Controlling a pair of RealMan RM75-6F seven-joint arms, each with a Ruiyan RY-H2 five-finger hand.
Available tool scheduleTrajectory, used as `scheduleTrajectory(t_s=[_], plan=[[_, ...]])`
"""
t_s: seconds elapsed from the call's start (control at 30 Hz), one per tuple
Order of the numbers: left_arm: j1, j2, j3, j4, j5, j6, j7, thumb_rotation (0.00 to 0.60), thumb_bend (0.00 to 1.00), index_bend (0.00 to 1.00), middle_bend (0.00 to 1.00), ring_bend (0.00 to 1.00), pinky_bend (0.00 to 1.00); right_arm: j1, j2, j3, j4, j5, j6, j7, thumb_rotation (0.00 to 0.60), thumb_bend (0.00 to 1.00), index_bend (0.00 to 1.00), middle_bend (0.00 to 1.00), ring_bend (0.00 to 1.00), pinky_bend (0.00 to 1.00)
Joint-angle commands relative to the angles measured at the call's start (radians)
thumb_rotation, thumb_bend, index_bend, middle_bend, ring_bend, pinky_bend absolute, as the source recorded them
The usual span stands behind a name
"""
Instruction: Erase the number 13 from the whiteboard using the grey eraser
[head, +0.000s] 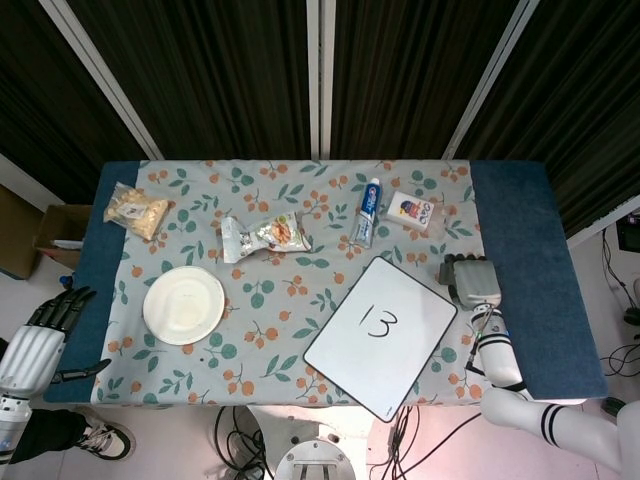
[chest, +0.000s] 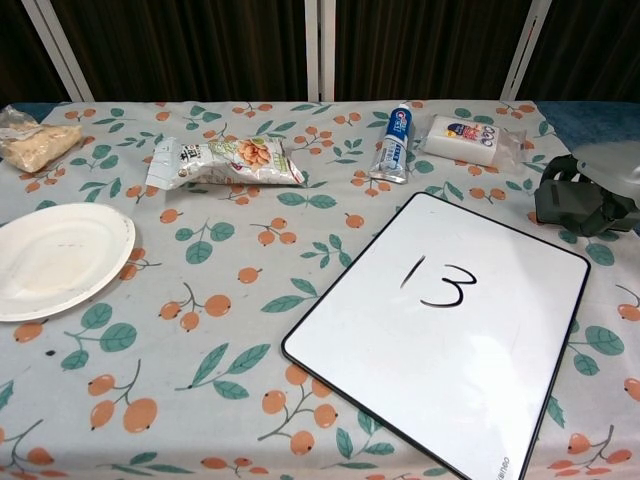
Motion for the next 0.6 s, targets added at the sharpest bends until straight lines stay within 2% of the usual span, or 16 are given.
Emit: scheduleTrajectory(t_s=[0.03,0.33,0.47,0.6], plan=[[-0.001,-0.001,0.000,0.001,-0.001,-0.002,-0.002,0.435,0.06,0.09,0.09,0.08,0.19,-0.005,-0.006,0.003,0.010,-0.018,0.013,0.011,0.600,0.45,0.59,0.50,0.39,0.48],[-0.002,0.000,0.002,0.003,-0.002,-0.006,-0.004,0.436,0.06,0.09,0.09,0.08,0.19,-0.015,0.015,0.014,-0.019,-0.080,0.015,0.071,0.600,0.48,0.65,0.57,0.47,0.55],[0.000,0.002,0.001,0.001,-0.003,-0.004,-0.003,0.437,0.06,0.09,0.09,0.08,0.19,-0.021,0.079,-0.001,-0.118,-0.186,0.019,0.131,0.600,0.48,0.69,0.59,0.50,0.60],[-0.002,0.004,0.001,-0.004,-0.004,-0.007,-0.003,0.434,0.06,0.09,0.09,0.08,0.19,-0.014,0.209,-0.046,-0.292,-0.297,-0.046,0.187,0.600,0.48,0.73,0.62,0.53,0.62]])
